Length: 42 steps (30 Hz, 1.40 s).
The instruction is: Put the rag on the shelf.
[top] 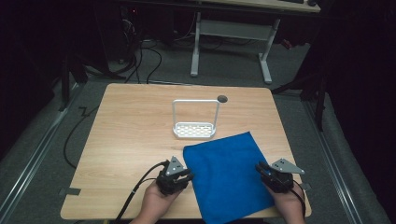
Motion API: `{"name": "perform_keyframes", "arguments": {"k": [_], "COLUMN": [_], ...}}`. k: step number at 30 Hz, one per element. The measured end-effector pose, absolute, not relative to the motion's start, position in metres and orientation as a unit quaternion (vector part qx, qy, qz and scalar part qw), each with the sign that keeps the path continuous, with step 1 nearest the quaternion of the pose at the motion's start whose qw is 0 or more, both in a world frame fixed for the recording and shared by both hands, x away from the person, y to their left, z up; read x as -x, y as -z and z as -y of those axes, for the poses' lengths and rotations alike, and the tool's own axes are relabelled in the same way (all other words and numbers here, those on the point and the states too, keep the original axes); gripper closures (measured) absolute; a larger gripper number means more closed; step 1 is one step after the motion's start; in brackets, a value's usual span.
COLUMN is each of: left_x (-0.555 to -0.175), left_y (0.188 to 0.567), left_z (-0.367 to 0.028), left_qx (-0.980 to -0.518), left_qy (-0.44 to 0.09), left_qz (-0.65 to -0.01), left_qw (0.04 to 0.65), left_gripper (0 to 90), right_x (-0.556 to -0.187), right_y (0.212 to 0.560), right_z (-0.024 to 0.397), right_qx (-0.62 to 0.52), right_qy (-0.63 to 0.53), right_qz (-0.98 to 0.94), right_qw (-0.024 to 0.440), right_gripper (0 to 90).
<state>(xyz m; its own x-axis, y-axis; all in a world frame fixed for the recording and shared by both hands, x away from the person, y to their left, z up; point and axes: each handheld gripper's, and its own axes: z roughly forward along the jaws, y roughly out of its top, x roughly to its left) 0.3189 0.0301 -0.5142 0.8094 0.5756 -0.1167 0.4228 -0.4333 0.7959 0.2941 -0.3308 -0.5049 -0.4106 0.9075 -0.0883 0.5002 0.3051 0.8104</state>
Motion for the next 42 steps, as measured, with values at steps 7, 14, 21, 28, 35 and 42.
{"name": "perform_keyframes", "arguments": {"k": [7,14,21,28,35,42], "left_x": [-0.307,-0.306,-0.307,-0.309,-0.315,-0.318], "left_y": [0.521,0.527,0.528,0.528,0.528,0.528], "left_z": [-0.007,-0.001,-0.002,-0.009,-0.024,-0.043], "left_qx": [-0.868,-0.882,-0.882,-0.882,-0.878,-0.873], "left_qy": [-0.080,-0.077,-0.072,-0.076,-0.074,-0.066], "left_qz": [-0.256,-0.245,-0.244,-0.245,-0.262,-0.281], "left_qw": [0.418,0.395,0.396,0.396,0.395,0.394], "left_gripper": [88.4,89.3,89.3,89.4,89.3,89.4], "right_x": [-0.293,-0.300,-0.306,-0.305,-0.303,-0.296], "right_y": [0.504,0.514,0.525,0.524,0.525,0.525], "right_z": [0.339,0.354,0.358,0.353,0.349,0.332], "right_qx": [-0.469,-0.505,-0.527,-0.518,-0.510,-0.485], "right_qy": [-0.358,-0.317,-0.290,-0.292,-0.300,-0.310], "right_qz": [-0.755,-0.752,-0.756,-0.763,-0.768,-0.784], "right_qw": [0.285,0.281,0.258,0.254,0.246,0.233], "right_gripper": [90.0,90.0,90.0,90.0,90.0,90.0]}}
